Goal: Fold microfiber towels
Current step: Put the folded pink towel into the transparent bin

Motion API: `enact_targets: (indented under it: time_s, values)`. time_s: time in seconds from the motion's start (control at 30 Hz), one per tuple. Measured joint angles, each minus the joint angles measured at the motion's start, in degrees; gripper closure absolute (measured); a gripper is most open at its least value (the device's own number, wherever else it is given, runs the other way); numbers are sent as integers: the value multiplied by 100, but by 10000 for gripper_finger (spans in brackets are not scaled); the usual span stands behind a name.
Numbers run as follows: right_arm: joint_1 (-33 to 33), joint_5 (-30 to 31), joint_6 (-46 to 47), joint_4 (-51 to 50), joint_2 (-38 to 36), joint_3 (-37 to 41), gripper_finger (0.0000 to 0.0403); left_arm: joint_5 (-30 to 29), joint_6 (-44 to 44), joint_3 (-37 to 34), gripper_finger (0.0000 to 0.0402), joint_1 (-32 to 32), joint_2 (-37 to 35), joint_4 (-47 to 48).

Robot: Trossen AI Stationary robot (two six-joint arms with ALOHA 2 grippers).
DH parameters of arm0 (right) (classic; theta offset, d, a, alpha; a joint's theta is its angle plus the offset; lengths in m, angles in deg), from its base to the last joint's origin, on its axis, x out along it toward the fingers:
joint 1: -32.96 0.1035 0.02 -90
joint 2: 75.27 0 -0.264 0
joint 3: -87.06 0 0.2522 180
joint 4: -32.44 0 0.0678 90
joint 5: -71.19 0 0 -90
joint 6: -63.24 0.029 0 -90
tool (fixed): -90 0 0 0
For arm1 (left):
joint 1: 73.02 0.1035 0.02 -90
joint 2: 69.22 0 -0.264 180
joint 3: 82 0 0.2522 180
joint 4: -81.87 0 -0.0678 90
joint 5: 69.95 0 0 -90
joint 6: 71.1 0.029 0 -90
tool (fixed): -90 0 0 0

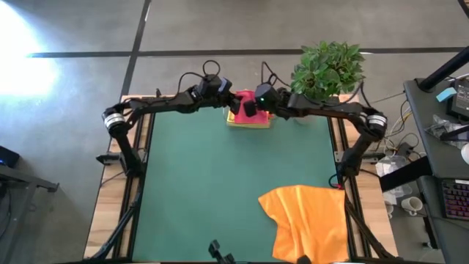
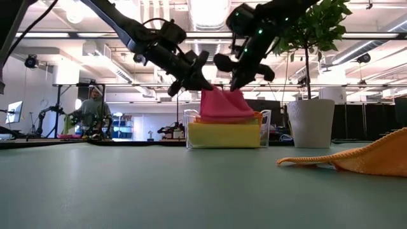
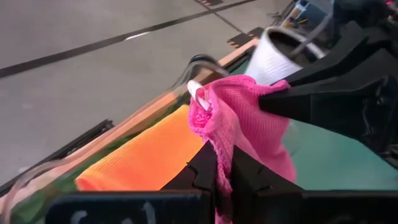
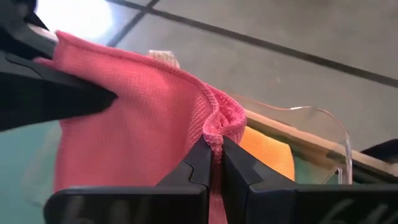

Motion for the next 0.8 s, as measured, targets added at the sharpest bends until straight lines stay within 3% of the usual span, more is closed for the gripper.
enact_targets:
  time_s: [0.2,0.43,0.8]
  values:
    - [-25,10,-393,-74,385,-296,392,-134,414,0,398,44,137,37]
    - [-164,109,-418,-276,532,-357,392,-700,773,0,398,56,138,59]
    - [-258,113,-617,-310,631,-356,392,-853,1364,0,398,56,138,43]
